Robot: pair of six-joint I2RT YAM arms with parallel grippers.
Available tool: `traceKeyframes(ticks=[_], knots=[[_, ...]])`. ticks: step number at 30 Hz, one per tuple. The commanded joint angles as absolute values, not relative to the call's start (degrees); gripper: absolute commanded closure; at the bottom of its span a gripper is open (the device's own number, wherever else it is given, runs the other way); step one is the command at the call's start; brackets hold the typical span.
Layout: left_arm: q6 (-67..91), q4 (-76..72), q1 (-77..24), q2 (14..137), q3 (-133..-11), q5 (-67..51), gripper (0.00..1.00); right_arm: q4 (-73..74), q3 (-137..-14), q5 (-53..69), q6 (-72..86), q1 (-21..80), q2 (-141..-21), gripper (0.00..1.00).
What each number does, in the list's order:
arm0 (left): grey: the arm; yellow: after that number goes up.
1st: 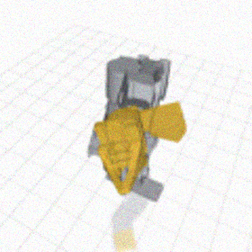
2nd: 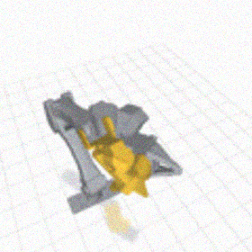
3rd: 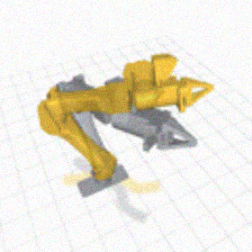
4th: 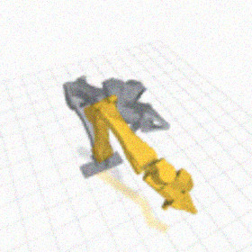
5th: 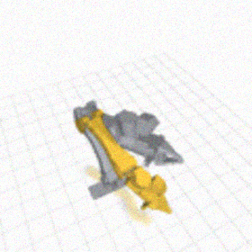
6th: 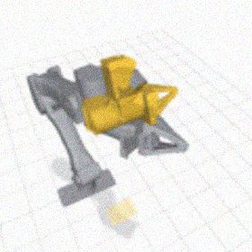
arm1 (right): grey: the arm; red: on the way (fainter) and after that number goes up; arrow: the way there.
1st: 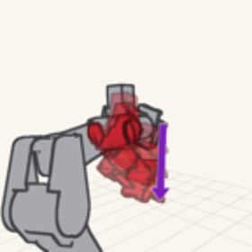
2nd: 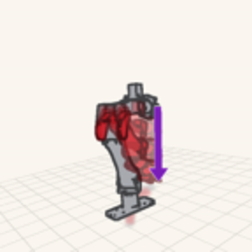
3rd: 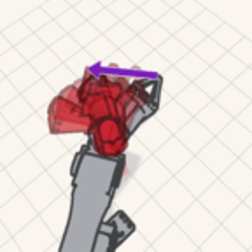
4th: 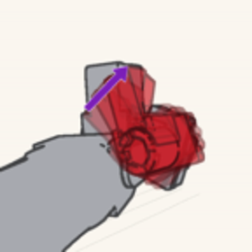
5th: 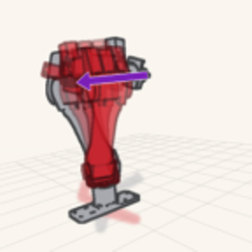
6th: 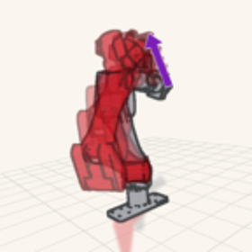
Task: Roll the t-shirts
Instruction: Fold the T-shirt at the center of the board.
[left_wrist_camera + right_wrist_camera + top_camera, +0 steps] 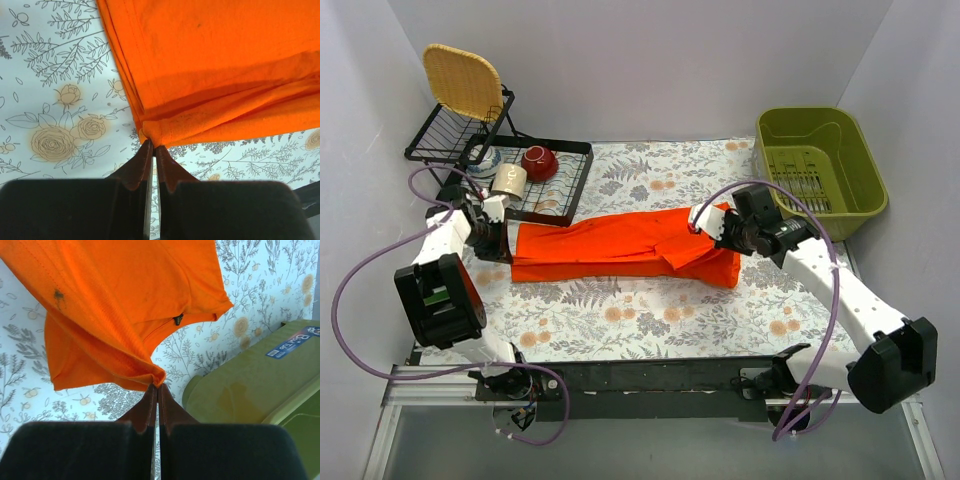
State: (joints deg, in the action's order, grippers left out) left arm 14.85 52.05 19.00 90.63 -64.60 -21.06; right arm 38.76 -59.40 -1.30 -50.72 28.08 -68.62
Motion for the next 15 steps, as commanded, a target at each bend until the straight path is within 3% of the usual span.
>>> traceKeyframes(ticks=[1,15], knots=[[16.08,49.84,18.55,92.63,-68.20,-22.06,1.00,34.02,-63.28,-1.32,-53.96,26.81,-71.80,0.99],[18.37,47.29,15.91,99.67,-72.77,-20.57,1.00,31.20,-69.17,-0.44,-55.81,24.08,-82.70,0.99]])
